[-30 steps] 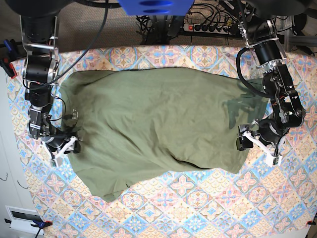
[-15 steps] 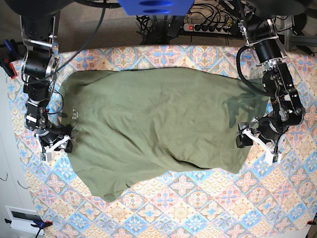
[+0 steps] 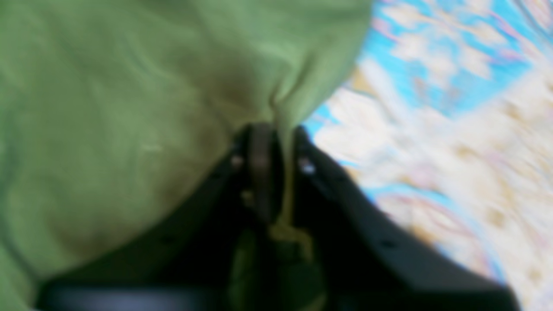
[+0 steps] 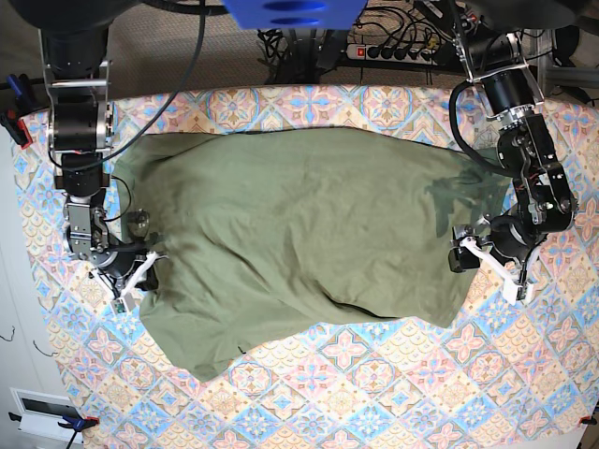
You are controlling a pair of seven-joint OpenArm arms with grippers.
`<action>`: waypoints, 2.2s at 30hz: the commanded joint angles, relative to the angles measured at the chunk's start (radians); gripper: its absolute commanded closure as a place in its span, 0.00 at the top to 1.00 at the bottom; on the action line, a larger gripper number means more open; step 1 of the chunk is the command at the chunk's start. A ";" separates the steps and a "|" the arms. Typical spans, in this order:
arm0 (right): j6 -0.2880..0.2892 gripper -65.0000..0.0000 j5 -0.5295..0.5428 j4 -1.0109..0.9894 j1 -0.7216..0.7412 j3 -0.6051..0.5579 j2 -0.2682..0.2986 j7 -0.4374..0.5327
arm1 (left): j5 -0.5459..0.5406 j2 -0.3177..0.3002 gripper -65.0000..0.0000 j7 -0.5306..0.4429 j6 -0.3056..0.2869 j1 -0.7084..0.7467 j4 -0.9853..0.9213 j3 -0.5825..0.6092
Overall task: Layout the t-shirt on the table in an organized manner, then fold the t-shirt properly
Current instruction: 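Grasp the shirt hem corners with both grippers and pull them apart, then drag the left gripper's shirt corner across the table toward the right gripper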
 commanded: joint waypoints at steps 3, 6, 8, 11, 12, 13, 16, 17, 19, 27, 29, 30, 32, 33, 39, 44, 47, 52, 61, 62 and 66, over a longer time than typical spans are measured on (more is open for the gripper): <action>0.104 0.02 -0.007 0.108 0.015 0.001 0.009 -0.031 | -0.010 -0.012 0.72 -0.018 -0.001 -0.025 0.017 -0.005; 0.104 0.02 -0.005 0.250 -0.042 0.078 0.044 -0.082 | -0.006 -0.010 0.72 -0.033 -0.001 -0.030 0.015 -0.005; 0.104 0.02 -0.005 0.411 -0.114 0.162 0.052 -0.154 | -0.003 -0.010 0.72 -0.078 -0.001 -0.030 0.015 -0.005; 0.104 0.02 -0.005 0.668 -0.227 0.260 0.052 -0.269 | -0.003 -0.010 0.72 -0.127 0.001 -0.030 0.003 -0.005; 0.104 0.02 -0.005 0.735 -0.261 0.282 0.052 -0.298 | -0.003 -0.009 0.72 -0.136 0.001 -0.031 -0.014 -0.004; 0.104 0.02 -0.005 0.801 -0.290 0.303 0.052 -0.323 | -0.003 -0.006 0.72 -0.145 0.001 -0.041 -0.032 -0.001; 0.104 0.02 -0.004 1.034 -0.401 0.405 0.046 -0.441 | -0.006 0.010 0.72 -0.162 0.001 -0.079 -0.115 -0.002; 0.104 0.02 -0.002 1.114 -0.454 0.438 0.046 -0.475 | -0.006 0.016 0.72 -0.168 0.001 -0.093 -0.136 -0.005; 0.104 0.02 0.007 1.242 -0.531 0.483 0.043 -0.524 | -0.004 0.020 0.72 -0.178 0.001 -0.105 -0.167 -0.005; 0.104 0.02 0.305 1.535 -0.800 0.633 0.032 -0.665 | -0.006 0.025 0.72 -0.230 0.001 -0.151 -0.264 0.001; 0.104 0.02 0.412 1.542 -0.881 0.676 0.049 -0.682 | -0.006 0.025 0.72 -0.230 0.001 -0.165 -0.271 -0.002; 0.104 0.02 0.472 1.544 -0.926 0.698 0.069 -0.694 | -0.006 0.025 0.72 -0.230 0.001 -0.171 -0.273 -0.002; 0.104 0.02 0.598 1.544 -1.002 0.738 0.110 -0.711 | -0.006 0.025 0.72 -0.231 0.001 -0.186 -0.273 -0.004; 0.104 0.02 0.648 1.542 -1.033 0.750 0.122 -0.713 | -0.006 0.028 0.72 -0.231 0.001 -0.203 -0.275 -0.004; 0.104 0.02 0.708 1.542 -1.133 0.759 0.168 -0.814 | -0.001 0.088 0.72 -0.306 0.005 -0.257 -0.293 0.007; 0.104 0.02 0.708 1.541 -1.133 0.756 0.168 -0.927 | 0.050 0.122 0.72 -0.418 0.005 -0.381 -0.600 0.138; 0.104 0.01 0.708 1.541 -1.134 0.758 0.168 -0.926 | 0.094 0.123 0.72 -0.577 0.005 -0.430 -0.784 0.233; 0.104 0.01 0.708 1.541 -1.134 0.758 0.168 -0.927 | 0.097 0.143 0.72 -0.788 0.007 -0.528 -1.098 0.395; 0.104 0.01 0.708 1.541 -1.113 0.753 0.168 -0.924 | 0.097 0.138 0.72 -0.893 0.008 -0.539 -1.171 0.412; 0.104 0.01 0.708 1.541 -1.113 0.753 0.168 -0.926 | 0.097 0.135 0.72 -0.893 0.008 -0.539 -1.171 0.412; 0.104 0.01 0.708 1.541 -1.108 0.751 0.168 -0.926 | 0.097 0.122 0.72 -0.925 0.045 -0.544 -1.171 0.418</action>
